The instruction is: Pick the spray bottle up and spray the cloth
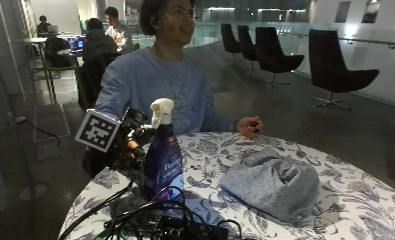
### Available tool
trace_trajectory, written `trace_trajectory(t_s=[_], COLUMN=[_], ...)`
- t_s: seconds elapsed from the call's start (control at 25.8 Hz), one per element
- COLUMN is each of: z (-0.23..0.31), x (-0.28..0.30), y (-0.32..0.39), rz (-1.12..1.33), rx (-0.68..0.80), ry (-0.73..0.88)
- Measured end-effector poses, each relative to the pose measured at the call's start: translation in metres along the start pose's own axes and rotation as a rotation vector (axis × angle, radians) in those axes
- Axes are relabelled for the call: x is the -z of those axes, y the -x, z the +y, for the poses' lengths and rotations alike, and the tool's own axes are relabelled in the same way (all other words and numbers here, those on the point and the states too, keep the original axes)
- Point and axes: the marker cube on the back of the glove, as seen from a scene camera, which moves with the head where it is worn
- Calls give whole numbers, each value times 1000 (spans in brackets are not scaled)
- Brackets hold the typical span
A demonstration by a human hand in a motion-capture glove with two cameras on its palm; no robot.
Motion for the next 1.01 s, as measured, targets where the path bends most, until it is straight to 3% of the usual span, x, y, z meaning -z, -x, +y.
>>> trace_trajectory(t_s=[0.35,0.66,0.85,1.01], z=[-25,-22,-42,-37], x=[-27,-42,-47,-42], y=[-7,-22,-23,-21], rz=[34,96,47,-11], rx=[-59,88,37,54], ry=[-47,-41,-195,-79])
